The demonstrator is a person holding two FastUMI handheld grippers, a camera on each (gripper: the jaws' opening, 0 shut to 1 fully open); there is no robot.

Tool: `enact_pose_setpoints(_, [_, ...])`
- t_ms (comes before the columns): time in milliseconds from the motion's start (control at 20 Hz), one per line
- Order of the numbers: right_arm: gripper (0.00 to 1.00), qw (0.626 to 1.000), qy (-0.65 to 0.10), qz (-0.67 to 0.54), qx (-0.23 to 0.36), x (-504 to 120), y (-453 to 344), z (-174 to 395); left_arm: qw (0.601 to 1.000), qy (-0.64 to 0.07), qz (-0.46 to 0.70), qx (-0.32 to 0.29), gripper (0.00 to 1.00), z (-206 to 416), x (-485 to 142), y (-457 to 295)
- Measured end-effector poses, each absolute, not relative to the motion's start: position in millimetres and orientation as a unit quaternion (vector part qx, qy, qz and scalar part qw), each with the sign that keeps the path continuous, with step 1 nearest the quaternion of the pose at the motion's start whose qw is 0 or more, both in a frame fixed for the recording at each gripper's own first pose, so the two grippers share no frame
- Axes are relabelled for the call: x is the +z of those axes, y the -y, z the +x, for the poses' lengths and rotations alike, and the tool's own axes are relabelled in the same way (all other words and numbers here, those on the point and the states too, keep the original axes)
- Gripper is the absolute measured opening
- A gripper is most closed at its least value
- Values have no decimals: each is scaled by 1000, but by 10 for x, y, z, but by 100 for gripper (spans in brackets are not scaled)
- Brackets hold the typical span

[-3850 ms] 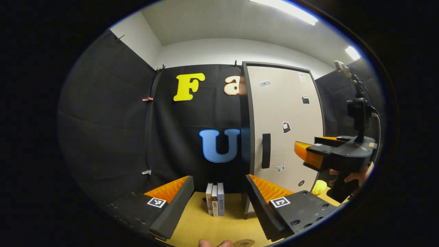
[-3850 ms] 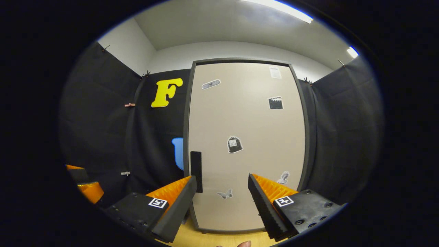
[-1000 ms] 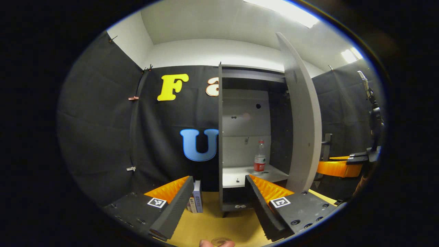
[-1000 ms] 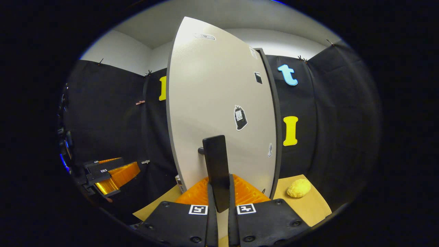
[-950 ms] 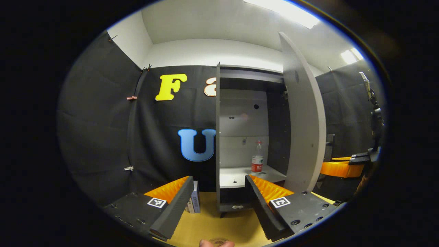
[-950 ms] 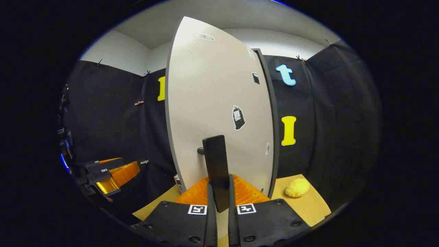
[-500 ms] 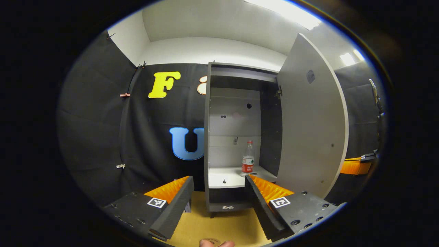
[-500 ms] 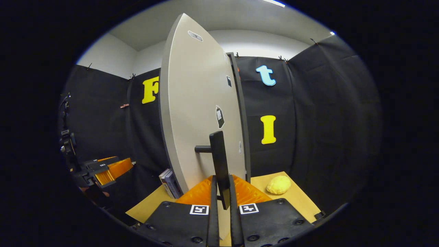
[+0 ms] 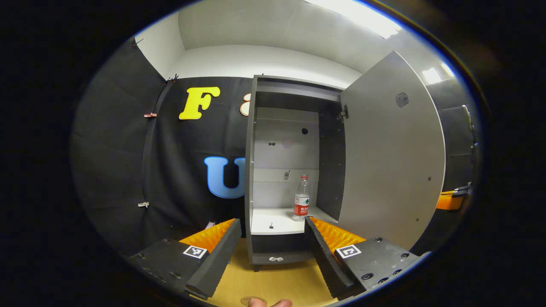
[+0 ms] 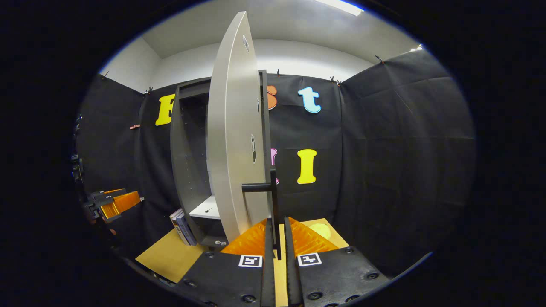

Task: Open the cabinet door with the right hand, grasp the bottle in the cabinet with the left hand and place it on the coaster, then close the cabinet door with the right hand.

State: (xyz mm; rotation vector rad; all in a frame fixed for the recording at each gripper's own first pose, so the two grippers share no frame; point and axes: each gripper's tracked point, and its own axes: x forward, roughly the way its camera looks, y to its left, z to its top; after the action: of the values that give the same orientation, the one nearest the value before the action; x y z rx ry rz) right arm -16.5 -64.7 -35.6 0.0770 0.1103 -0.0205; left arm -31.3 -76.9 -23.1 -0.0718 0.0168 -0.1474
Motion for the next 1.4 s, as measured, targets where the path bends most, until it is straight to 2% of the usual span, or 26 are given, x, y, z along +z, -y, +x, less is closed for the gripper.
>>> enact_pose_setpoints(150, [15,997,-53,46,-23,-355,882,-139,996,-8,-36,-79,94,-259,-199,851])
enact_pose_setpoints(400, [15,998,-50,40,-6,-346,843,-145,996,-1,-28,-89,94,-93,-156,1071])
enact_pose_setpoints(450, [15,998,-49,38,-3,-323,852,-156,995,0,-29,-93,92,-53,-142,1135])
enact_pose_setpoints(500, [15,998,-49,43,5,-294,816,-159,995,0,-28,-96,94,-9,-139,1200])
enact_pose_setpoints(650, [15,997,-37,65,23,-172,852,-215,994,1,-20,-104,92,163,-134,1394])
enact_pose_setpoints(700, [17,997,-31,71,26,-123,904,-250,994,3,-17,-106,94,230,-141,1458])
enact_pose_setpoints(800, [22,997,-24,74,8,-78,1076,-333,994,1,-11,-110,92,389,-172,1589])
enact_pose_setpoints(850, [16,998,-12,69,-6,-30,1216,-349,994,1,-9,-112,94,472,-179,1652])
enact_pose_setpoints(900, [21,998,5,63,-27,17,1355,-351,993,1,-6,-114,94,563,-194,1713])
enact_pose_setpoints(950, [15,997,14,57,-56,35,1544,-353,993,2,-3,-114,94,657,-190,1770])
enact_pose_setpoints(1050, [58,994,15,48,-99,-48,1841,-332,994,3,4,-113,92,819,-208,1883])
enact_pose_setpoints(1150, [100,989,28,26,-142,-82,2105,-251,994,6,6,-113,94,1017,-233,2003])
enact_pose_setpoints(1300, [97,985,43,-21,-167,-109,2268,-226,993,9,8,-118,94,1335,-280,2195])
enact_pose_setpoints(1400, [98,987,27,-24,-157,-215,2229,-170,992,15,4,-124,94,1579,-305,2330])
